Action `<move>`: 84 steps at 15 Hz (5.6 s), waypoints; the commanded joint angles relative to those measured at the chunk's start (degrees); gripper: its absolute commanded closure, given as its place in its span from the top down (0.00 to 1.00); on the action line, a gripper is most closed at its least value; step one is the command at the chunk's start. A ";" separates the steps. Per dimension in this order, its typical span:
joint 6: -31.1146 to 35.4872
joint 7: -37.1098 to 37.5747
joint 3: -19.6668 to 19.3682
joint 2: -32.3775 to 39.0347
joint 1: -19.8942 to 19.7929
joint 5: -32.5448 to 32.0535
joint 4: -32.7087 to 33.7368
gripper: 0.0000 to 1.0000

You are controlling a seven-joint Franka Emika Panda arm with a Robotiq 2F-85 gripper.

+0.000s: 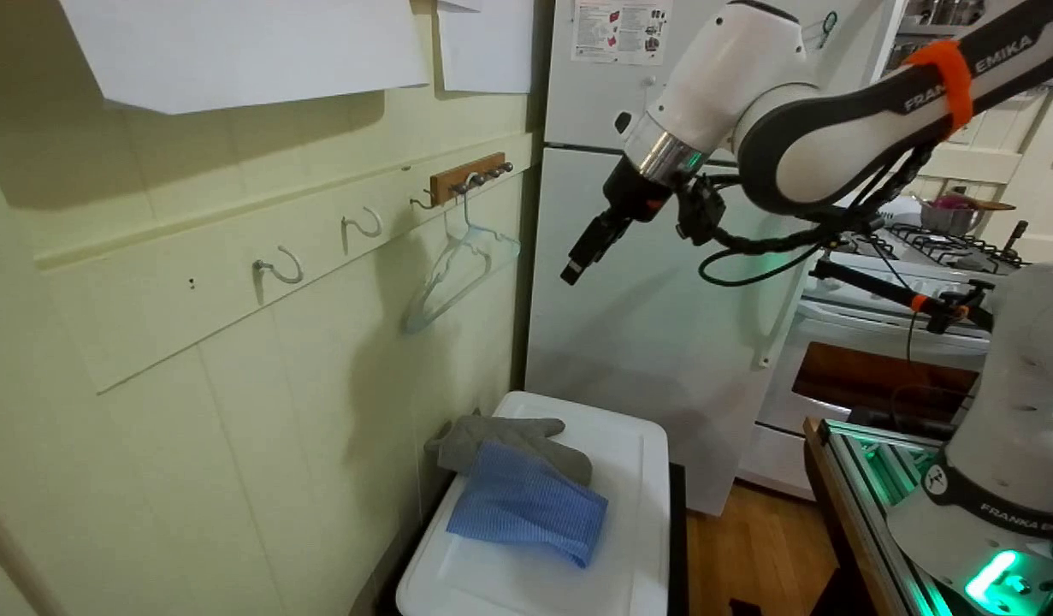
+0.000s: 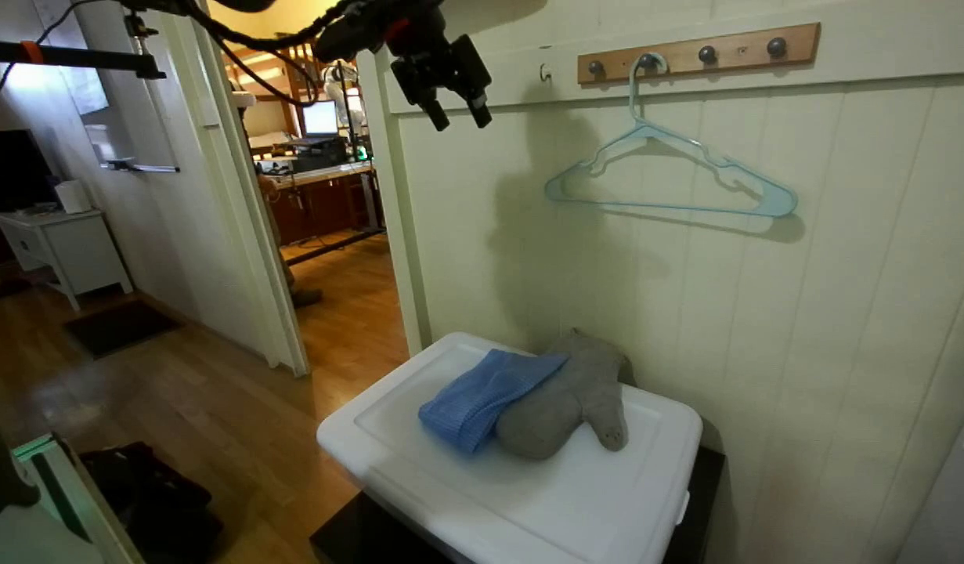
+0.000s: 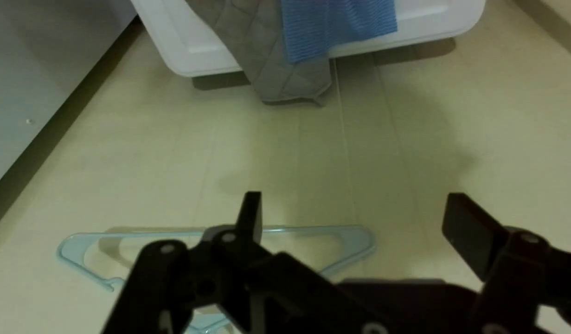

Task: Move the clothes hanger to the next hook

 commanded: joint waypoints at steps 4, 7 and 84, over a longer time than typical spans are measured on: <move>10.66 11.81 2.71 11.38 -7.30 -16.05 6.51 1.00; 12.09 16.53 2.23 14.52 -8.99 -21.97 9.66 1.00; 40.48 18.06 -5.82 41.67 -7.38 23.30 30.59 0.01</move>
